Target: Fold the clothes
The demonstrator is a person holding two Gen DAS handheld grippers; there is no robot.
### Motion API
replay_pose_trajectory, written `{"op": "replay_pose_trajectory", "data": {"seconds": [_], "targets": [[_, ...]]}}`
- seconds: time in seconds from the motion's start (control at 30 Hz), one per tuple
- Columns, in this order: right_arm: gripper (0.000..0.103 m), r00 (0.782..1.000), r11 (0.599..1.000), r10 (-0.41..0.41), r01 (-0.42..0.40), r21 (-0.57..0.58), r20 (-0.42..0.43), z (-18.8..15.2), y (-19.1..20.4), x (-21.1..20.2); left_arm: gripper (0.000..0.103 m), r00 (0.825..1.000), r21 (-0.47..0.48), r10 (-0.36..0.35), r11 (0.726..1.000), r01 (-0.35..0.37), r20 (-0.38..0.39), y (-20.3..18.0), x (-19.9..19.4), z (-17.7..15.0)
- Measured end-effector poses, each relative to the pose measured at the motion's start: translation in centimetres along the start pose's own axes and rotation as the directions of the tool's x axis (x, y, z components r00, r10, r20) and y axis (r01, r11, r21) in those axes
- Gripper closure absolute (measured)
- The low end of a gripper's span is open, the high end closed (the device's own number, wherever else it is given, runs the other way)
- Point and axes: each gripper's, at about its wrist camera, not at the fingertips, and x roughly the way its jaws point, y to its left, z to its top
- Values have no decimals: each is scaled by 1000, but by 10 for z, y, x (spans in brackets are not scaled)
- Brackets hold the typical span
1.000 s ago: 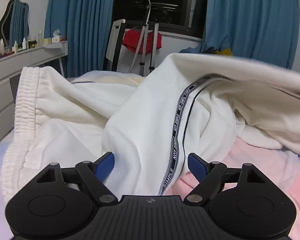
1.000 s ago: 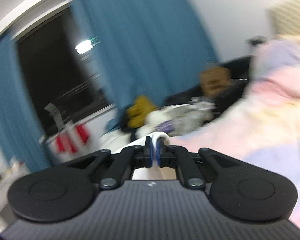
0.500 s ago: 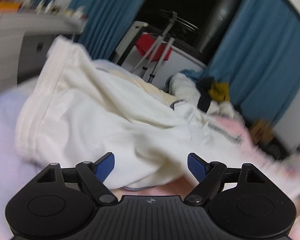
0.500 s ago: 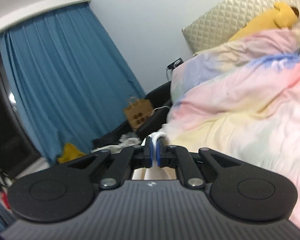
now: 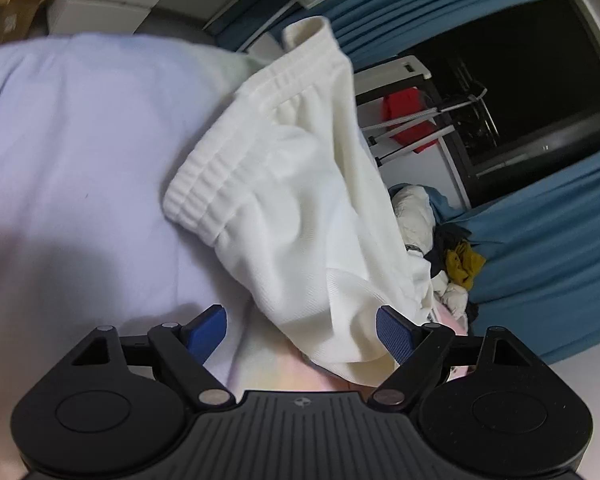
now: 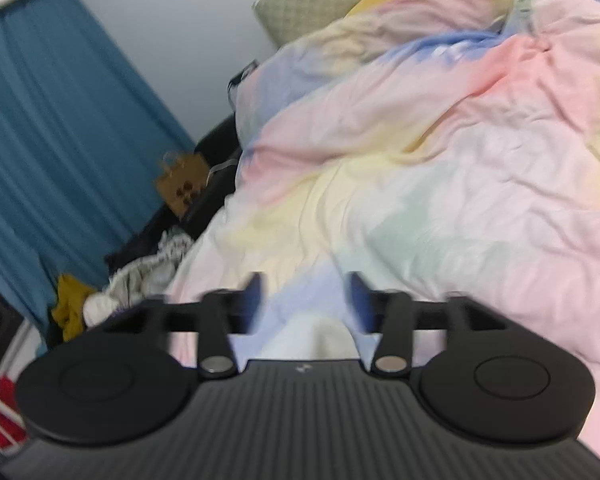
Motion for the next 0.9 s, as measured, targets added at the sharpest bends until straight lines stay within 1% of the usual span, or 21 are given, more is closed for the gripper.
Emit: {"op": "replay_pose_trajectory", "data": {"seconds": [0.03, 0.07, 0.13, 0.17, 0.23, 0.33, 0.4, 0.43, 0.5, 0.53, 0.57, 0.6, 0.63, 0.67, 0.73, 0.77, 0.8, 0.83, 0.9], "targets": [[22, 1000, 1000, 6, -6, 19, -1, 2, -1, -6, 19, 1000, -34, -2, 999, 2, 0, 4, 2, 3], [20, 1000, 999, 16, -16, 34, -9, 2, -1, -14, 19, 1000, -68, -3, 998, 3, 1, 9, 4, 6], [20, 999, 997, 37, -35, 64, -26, 3, -2, -30, 19, 1000, -131, -8, 991, 9, 7, 18, 9, 12], [20, 998, 997, 41, -38, 69, -45, 0, -2, -30, 20, 1000, -152, -8, 988, 10, 12, 21, 12, 14], [20, 994, 998, 38, -32, 58, -106, -11, 1, -17, 21, 1000, -181, -6, 983, 9, 21, 26, 18, 19], [20, 980, 999, 31, -23, 40, -198, -29, 4, 4, 26, 999, -209, 4, 978, 4, 37, 31, 29, 30], [21, 966, 999, 25, -19, 28, -258, -41, 7, 18, 32, 999, -219, 16, 976, -8, 38, 32, 40, 40], [21, 957, 1000, 22, -16, 22, -288, -47, 8, 25, 38, 999, -225, 18, 974, -9, 37, 32, 45, 44], [24, 938, 1000, 15, -13, 9, -346, -59, 10, 39, 44, 999, -247, 24, 969, -17, 28, 34, 53, 51], [27, 927, 1000, 12, -11, 3, -375, -65, 11, 46, 49, 999, -249, 28, 968, -23, 17, 33, 56, 55], [27, 915, 1000, 8, -10, -3, -403, -71, 13, 53, 58, 999, -240, 36, 970, -32, 12, 32, 58, 58], [27, 902, 1000, 4, -9, -10, -431, -76, 14, 60, 61, 999, -232, 47, 972, -41, 20, 30, 55, 62], [27, 901, 999, -1, -13, -30, -434, -81, 17, 65, 67, 998, -231, 55, 972, -45, 36, 28, 51, 65], [27, 909, 998, -2, -25, -61, -416, -84, 21, 67, 70, 997, -230, 63, 972, -49, 52, 26, 46, 69], [28, 920, 995, 20, -56, -81, -393, -86, 24, 70, 73, 992, -198, 51, 980, -27, 116, 19, 30, 75], [28, 923, 996, 35, -66, -68, -383, -85, 23, 70, 74, 988, -188, 30, 982, -1, 152, 16, 22, 78], [28, 926, 997, 51, -69, -35, -375, -83, 20, 71, 75, 983, -188, -1, 982, 36, 185, 14, 13, 81], [28, 927, 997, 65, -71, -2, -369, -81, 17, 72, 75, 977, -182, -18, 982, 58, 212, 12, 6, 82], [30, 931, 997, 82, -77, 28, -355, -78, 14, 73, 76, 967, -160, -26, 985, 69, 252, 10, -3, 84]]}}
